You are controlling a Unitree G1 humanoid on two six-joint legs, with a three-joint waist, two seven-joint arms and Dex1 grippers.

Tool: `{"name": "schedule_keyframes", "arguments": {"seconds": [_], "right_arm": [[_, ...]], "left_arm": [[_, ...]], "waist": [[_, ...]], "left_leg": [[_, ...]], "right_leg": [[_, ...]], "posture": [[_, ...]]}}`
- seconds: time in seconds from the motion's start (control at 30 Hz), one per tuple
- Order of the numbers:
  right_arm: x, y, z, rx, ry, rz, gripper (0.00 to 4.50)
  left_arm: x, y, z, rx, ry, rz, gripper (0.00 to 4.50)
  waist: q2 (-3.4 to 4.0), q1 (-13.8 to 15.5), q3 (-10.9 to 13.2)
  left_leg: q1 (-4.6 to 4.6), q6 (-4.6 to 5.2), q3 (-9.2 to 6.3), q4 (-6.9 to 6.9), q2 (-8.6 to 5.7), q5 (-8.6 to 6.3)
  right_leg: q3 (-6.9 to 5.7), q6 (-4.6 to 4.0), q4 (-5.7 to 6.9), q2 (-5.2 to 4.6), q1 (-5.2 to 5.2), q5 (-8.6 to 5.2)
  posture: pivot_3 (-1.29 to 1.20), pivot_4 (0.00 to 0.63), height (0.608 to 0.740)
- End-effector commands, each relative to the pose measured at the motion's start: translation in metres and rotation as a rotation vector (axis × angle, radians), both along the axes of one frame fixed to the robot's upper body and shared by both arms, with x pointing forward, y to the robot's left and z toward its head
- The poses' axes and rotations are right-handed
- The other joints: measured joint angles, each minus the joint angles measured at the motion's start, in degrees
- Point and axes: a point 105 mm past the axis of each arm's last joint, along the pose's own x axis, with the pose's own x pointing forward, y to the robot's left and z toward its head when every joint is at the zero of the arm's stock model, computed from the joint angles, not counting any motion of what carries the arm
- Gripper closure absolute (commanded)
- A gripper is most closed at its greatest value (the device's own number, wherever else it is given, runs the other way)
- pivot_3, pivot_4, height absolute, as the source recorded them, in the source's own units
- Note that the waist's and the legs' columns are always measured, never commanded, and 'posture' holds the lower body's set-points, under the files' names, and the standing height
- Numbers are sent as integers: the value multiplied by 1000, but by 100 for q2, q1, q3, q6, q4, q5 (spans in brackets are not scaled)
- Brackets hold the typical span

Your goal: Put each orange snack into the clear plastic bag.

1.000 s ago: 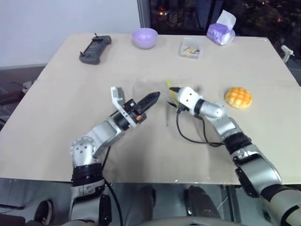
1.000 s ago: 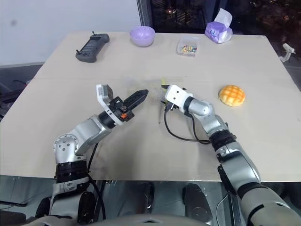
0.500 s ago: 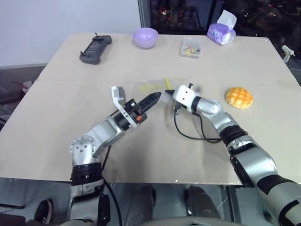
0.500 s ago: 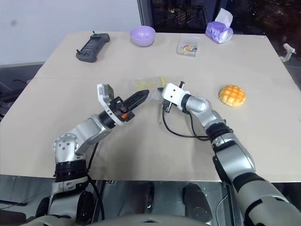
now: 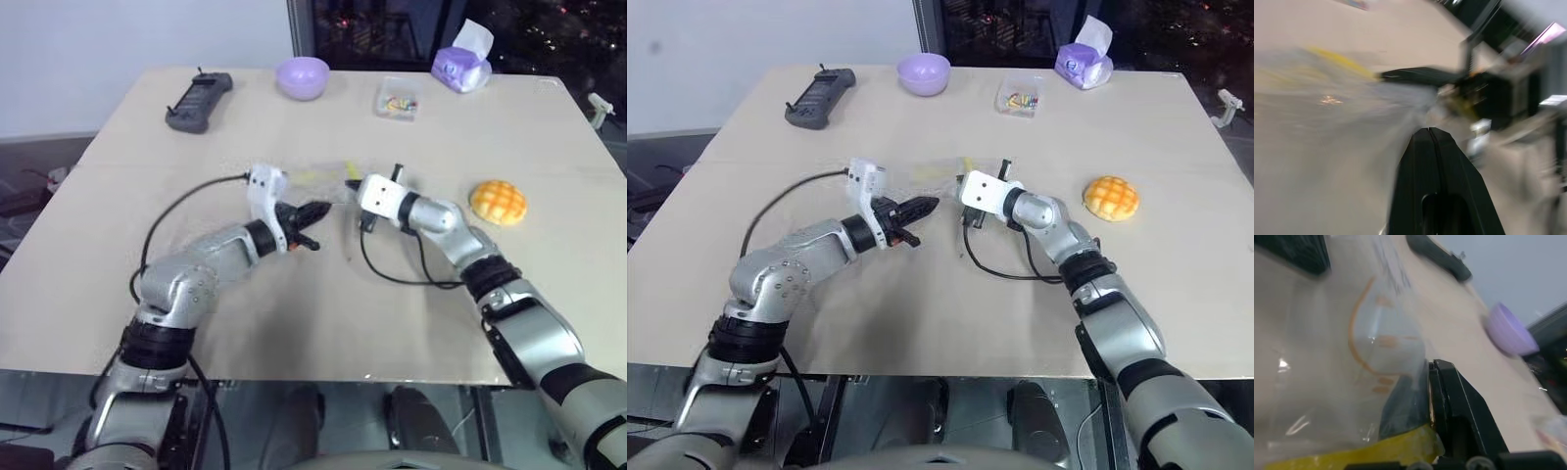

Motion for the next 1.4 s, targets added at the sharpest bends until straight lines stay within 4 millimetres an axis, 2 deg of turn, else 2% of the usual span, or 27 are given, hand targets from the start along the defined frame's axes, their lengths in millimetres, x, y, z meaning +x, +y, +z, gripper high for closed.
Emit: {"name": "schedule_keyframes", "arguments": {"seconds": [0.03, 0.23, 0.33, 0.47, 0.57, 0.67, 0.73, 0.87, 0.97, 1.03, 1.13, 1.4], "right_arm": [[-2, -3, 10, -72, -86, -56, 4438], [3, -20, 8, -186, -66, -238, 4438], [5, -21, 12, -168, -37, -301, 4438], [5, -18, 20, -128, -11, -339, 4438], [4, -13, 31, -35, 25, -348, 4438], [0, -6, 35, 13, 55, -324, 4438], [-2, -2, 37, 21, 59, -311, 4438], [-5, 2, 36, 22, 68, -295, 4438], [-6, 2, 34, 21, 75, -292, 4500], [-5, 1, 33, 20, 78, -295, 4500], [-4, -1, 32, 18, 80, -301, 4500], [-1, -3, 26, 16, 92, -318, 4500]], "left_arm": [[1, -8, 21, 132, -213, -54, 4500], [-17, -30, 32, 187, -341, -224, 4500], [-18, -35, 33, 238, -395, -250, 4500], [-12, -35, 26, 414, -489, -252, 4500], [7, -23, 27, 602, -603, -174, 4500], [18, -21, 33, 716, -731, -132, 4500], [23, -24, 34, 750, -789, -118, 4500], [28, -30, 37, 696, -820, -90, 4500], [28, -30, 32, 705, -820, -94, 3727], [29, -30, 30, 720, -826, -92, 3040], [27, -29, 31, 702, -808, -103, 1688], [6, -31, 15, 686, -714, -212, 1688]], "waist": [[0, 8, 0], [2, -10, 2], [2, -9, 2], [2, -7, 2], [3, -7, 2], [2, -3, 3], [3, -3, 3], [3, 4, 3], [3, -8, 3], [3, -22, 3], [4, -20, 3], [4, -16, 3]], "left_leg": [[-2, 0, -1, -2, 0, 0], [-7, 1, 3, -7, 1, 0], [-6, 1, 2, -7, 1, -1], [-5, 2, 1, -6, 2, -1], [-5, 2, 2, -6, 1, -1], [-5, 3, 1, -6, 1, -2], [-7, 4, -1, -6, 1, -2], [-9, 3, -1, -4, -1, -2], [-9, 3, -1, -4, 0, -2], [-8, 4, 0, -4, 0, -2], [-8, 4, 0, -4, 1, -2], [-8, 4, 1, -4, 1, -1]], "right_leg": [[0, 0, -4, 0, 0, 0], [3, 0, -10, 0, -4, 0], [1, 0, -6, 0, -4, 0], [1, 0, -4, 2, -4, 0], [1, 0, -4, 2, -4, 0], [0, 0, -3, 2, -5, 0], [-2, 0, 0, 3, -8, 0], [-2, 0, -1, 1, -9, 0], [-2, 0, 4, 2, -12, 0], [-1, 0, 6, 2, -13, 0], [-1, 0, 9, 3, -15, 0], [0, 0, 8, 3, -15, 0]], "posture": [[0, 150, 740], [0, 150, 740], [0, 150, 740], [0, 150, 740], [0, 150, 740], [0, 150, 740], [0, 150, 740], [0, 150, 740], [0, 150, 740], [0, 150, 740], [0, 150, 740], [0, 150, 740]]}}
